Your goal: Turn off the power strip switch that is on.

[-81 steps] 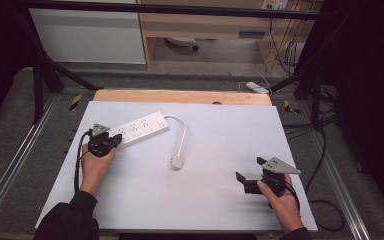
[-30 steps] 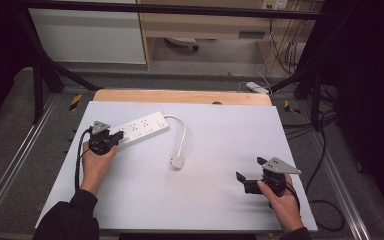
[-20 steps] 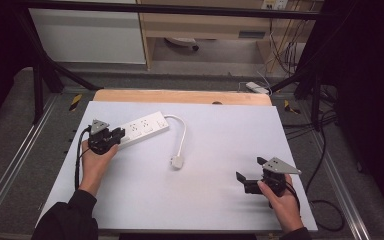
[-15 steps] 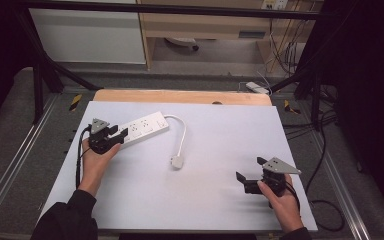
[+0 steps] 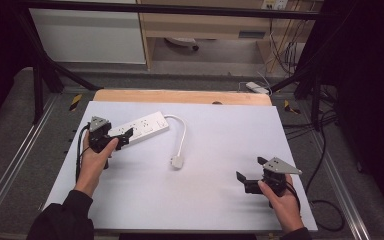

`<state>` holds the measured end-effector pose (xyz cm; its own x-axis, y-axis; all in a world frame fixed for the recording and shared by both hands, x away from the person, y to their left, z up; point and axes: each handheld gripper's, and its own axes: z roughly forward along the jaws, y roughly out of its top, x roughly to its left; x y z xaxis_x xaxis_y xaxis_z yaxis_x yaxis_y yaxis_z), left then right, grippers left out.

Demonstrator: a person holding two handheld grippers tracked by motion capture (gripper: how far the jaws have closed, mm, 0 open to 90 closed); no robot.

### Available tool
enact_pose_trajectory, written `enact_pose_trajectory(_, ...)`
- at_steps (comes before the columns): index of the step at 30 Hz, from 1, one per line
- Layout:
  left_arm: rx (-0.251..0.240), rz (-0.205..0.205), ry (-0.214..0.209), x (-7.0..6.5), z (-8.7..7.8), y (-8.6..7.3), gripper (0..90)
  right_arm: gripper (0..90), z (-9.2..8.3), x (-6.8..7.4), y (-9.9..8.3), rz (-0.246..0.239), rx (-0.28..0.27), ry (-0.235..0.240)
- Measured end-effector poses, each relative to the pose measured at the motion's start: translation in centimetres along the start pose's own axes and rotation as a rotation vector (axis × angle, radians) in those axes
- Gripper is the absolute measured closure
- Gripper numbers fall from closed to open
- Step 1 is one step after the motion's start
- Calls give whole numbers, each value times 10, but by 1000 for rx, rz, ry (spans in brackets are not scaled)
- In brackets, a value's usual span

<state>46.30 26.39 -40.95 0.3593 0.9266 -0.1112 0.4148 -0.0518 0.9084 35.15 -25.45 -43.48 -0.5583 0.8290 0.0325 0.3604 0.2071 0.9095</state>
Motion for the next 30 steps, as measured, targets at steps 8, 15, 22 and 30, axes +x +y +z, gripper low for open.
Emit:
enact_pose_trajectory(8, -17, -19, -17, -2, -13, 8, 69, 23, -1, 1, 1, -2, -6, 3)
enact_pose_trajectory(15, -22, -5, -41, -7, -31, 8, 71, 23, -1, 0, 1, -2, -10, 2)
enact_pose_trajectory(22, -43, -8, -57, -10, -55, 1, 72, 21, -2, 1, 1, -1, -8, 3)
enact_pose_trajectory(30, -56, 7, -77, -20, -82, -10, 72, 22, -2, 0, 2, -1, -9, 2)
